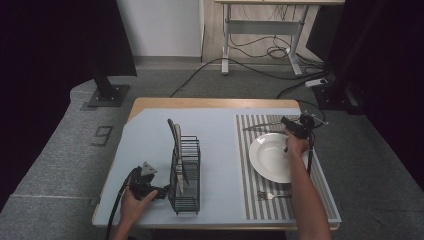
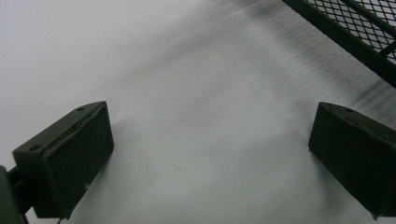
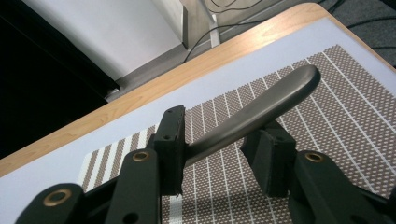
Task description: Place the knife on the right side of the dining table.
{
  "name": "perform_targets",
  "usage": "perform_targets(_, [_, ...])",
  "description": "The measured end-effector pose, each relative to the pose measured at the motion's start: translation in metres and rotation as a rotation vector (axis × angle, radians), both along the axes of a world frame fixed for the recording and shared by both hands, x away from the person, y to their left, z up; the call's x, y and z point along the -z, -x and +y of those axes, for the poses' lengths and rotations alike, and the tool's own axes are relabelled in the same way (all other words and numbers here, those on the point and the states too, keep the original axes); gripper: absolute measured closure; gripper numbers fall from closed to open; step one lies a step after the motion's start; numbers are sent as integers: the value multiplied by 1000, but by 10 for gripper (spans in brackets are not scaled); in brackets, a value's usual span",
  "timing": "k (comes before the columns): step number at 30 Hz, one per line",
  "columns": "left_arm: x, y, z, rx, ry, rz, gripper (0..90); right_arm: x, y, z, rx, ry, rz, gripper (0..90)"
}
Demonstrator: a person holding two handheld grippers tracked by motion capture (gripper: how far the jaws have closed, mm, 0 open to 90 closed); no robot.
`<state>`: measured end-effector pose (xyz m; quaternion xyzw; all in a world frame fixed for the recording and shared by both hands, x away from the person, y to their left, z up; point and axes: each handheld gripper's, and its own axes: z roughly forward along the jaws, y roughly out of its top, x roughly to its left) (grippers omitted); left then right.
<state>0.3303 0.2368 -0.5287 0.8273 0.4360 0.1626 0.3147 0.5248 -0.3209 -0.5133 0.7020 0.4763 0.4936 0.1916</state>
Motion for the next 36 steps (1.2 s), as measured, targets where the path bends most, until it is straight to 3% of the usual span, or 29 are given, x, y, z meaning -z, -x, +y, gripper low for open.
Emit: perform_targets(36, [0, 0, 0, 1, -1, -2, 0, 0, -7, -4, 24, -44, 153, 555])
